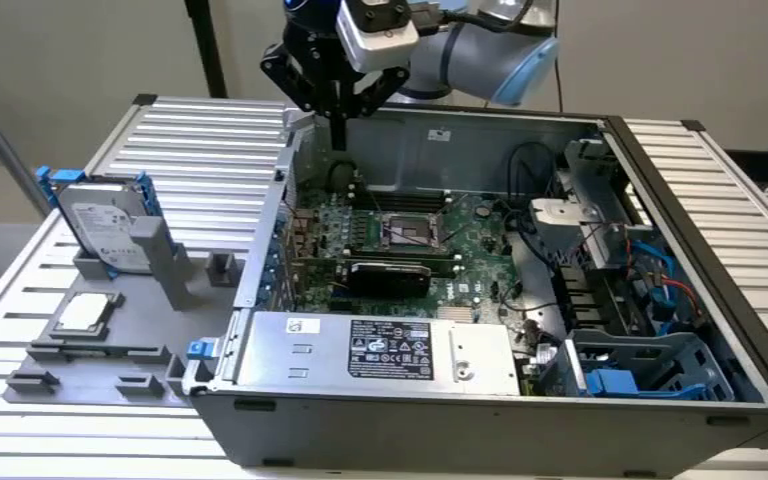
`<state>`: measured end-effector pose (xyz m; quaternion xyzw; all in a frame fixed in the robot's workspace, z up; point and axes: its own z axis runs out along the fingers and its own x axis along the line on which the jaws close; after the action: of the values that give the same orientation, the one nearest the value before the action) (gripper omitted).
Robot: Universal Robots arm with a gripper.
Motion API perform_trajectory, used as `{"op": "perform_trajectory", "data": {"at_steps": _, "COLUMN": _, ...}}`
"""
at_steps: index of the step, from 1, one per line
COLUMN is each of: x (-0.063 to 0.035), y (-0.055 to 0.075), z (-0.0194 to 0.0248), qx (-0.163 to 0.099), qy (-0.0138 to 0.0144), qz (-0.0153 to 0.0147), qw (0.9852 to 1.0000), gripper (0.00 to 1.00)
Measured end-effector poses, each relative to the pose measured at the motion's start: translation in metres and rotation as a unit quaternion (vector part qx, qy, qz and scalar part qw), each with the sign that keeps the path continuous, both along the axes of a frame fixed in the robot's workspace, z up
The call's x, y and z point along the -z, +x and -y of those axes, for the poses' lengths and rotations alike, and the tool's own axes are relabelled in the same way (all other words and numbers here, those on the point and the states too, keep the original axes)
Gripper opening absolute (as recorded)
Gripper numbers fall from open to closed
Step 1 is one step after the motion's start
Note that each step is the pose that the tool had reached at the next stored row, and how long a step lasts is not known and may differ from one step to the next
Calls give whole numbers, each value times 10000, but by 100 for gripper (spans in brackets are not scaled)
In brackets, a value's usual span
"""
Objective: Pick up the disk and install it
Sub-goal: 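Reach for the disk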
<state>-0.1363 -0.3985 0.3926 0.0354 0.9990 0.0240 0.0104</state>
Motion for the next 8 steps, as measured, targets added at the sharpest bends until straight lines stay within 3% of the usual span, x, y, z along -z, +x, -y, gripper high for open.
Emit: {"op": "perform_trajectory", "data": {"at_steps": 8, "x": 0, "y": -361, "z": -24, "qx": 0, "qy": 0, "qz": 0, "qw": 10000, "gripper": 0}}
